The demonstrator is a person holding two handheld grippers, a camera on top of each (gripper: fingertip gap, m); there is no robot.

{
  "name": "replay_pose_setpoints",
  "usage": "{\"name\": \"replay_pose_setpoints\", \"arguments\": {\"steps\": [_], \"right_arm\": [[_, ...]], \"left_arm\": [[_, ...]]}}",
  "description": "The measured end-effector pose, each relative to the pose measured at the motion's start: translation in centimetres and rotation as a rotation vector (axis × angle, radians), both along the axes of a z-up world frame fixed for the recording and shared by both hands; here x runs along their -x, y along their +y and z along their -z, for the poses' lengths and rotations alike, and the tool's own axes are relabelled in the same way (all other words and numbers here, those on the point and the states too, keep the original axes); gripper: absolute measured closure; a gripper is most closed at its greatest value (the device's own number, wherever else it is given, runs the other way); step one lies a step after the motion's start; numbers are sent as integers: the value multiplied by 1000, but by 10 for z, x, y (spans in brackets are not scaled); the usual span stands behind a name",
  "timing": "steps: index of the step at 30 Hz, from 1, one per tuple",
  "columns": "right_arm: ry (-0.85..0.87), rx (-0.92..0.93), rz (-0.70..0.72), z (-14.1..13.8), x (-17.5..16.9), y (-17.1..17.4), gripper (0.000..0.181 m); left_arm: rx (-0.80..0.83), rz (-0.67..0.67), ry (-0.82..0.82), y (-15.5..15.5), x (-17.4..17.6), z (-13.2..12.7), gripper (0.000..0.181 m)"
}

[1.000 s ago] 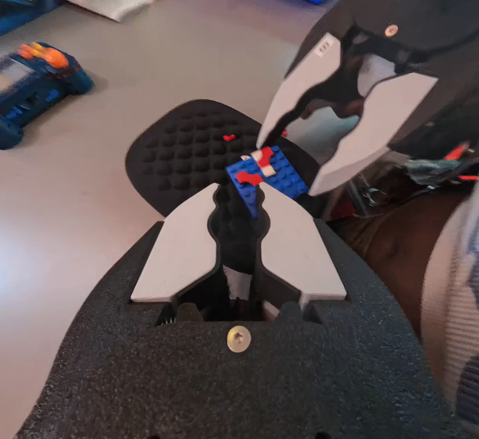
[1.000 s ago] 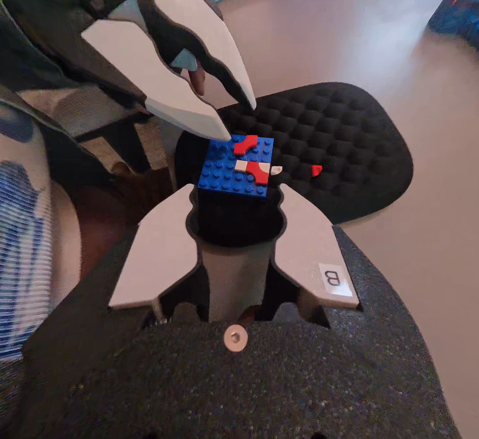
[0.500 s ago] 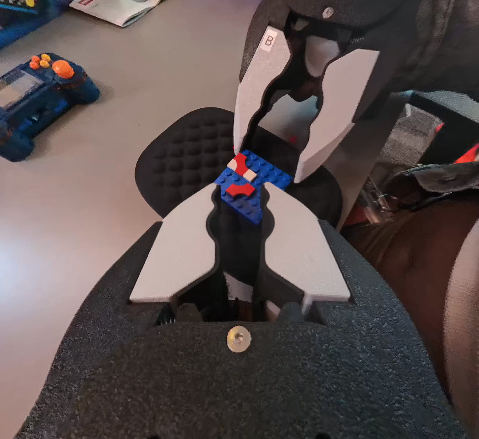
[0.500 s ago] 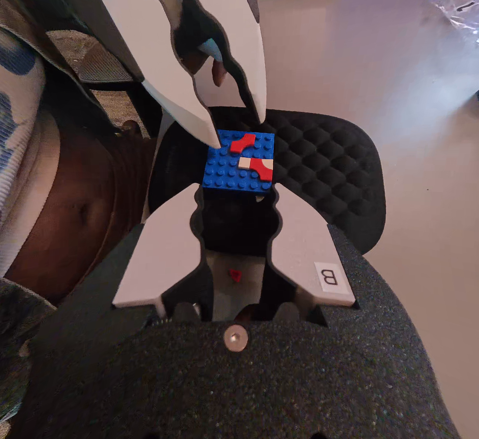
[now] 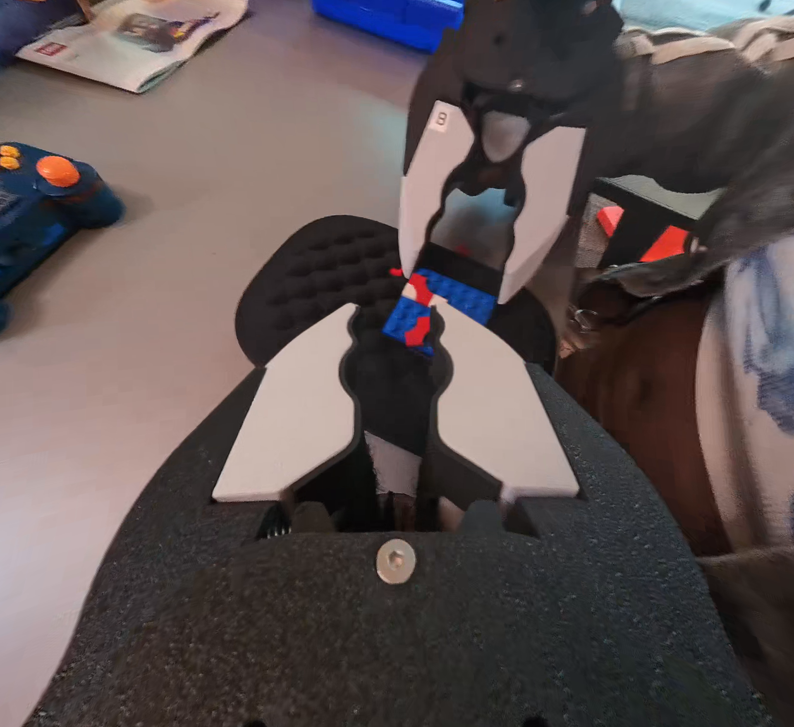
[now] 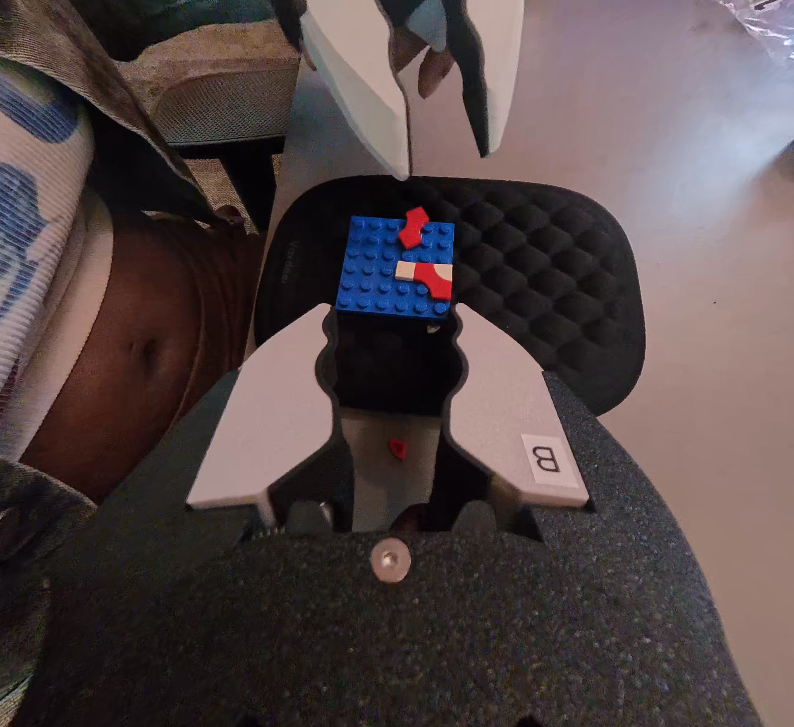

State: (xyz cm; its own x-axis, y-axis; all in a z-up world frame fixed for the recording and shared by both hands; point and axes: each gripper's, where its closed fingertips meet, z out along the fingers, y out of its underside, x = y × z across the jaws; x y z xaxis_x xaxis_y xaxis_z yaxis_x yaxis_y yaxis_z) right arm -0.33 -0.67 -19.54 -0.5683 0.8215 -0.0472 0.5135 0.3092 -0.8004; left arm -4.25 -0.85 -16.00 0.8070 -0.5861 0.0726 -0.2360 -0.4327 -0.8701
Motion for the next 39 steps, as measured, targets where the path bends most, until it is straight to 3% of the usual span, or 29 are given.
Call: {"name": "replay_pose_setpoints", "arguments": {"steps": [8,11,14,19,24,30,35,39], "right_arm": [[-2,-5,-6,0,1,0,132],[-2,-8,-4,0,1,-1,132],[2,-13,-1,0,1,-1,132],[4,-13,-4,0,1,-3,132],[9,-15,-29,0,1,-6,132],[22,-2,-84,0,1,-8,132],[18,-17,-188,0,3,-11,132],[9,-28,-241,0,12,-15,132]], "left_arm": [[13,69,15,-6,-5,19,157],[38,103,27,-6,-10,27,171],[41,102,-3,-5,-9,26,172],[-72,-85,-65,28,23,4,173],[9,-105,5,52,22,28,171],[-4,-74,26,34,21,17,140],[-25,105,41,-8,-10,9,138],[15,48,170,-21,-19,28,147]]}}
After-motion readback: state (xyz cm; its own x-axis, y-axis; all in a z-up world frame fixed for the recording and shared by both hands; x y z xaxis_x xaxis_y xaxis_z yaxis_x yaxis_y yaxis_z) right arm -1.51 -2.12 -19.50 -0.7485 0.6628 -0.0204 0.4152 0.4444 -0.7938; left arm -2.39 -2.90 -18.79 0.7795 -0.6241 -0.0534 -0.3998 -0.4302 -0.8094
